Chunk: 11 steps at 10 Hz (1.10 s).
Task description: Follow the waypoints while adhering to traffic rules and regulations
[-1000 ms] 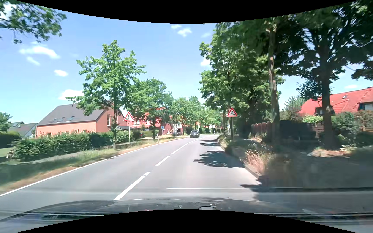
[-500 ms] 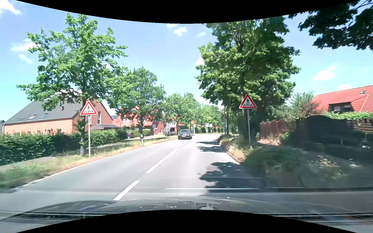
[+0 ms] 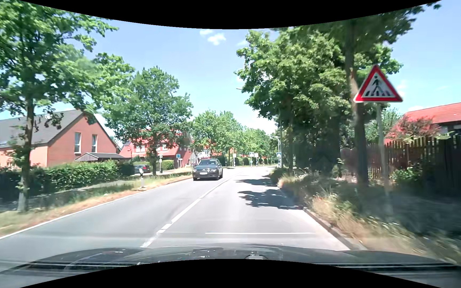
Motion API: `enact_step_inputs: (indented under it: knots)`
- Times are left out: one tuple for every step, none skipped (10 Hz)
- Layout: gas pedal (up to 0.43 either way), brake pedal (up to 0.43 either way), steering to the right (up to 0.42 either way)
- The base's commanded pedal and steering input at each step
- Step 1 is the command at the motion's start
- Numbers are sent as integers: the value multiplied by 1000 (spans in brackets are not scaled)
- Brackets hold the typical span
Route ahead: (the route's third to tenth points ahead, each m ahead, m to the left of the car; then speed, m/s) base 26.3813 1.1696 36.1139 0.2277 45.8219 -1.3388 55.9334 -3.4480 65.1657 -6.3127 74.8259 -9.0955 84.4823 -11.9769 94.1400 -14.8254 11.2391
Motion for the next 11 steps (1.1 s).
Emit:
enact_step_inputs:
  knots:
    - [157, 0, 18]
    - [157, 0, 18]
    - [157, 0, 18]
    - [157, 0, 19]
    - [157, 0, 19]
    - [157, 0, 20]
    - [157, 0, 20]
    - [157, 0, 19]
    - [157, 0, 20]
    - [157, 0, 20]
    - [157, 0, 20]
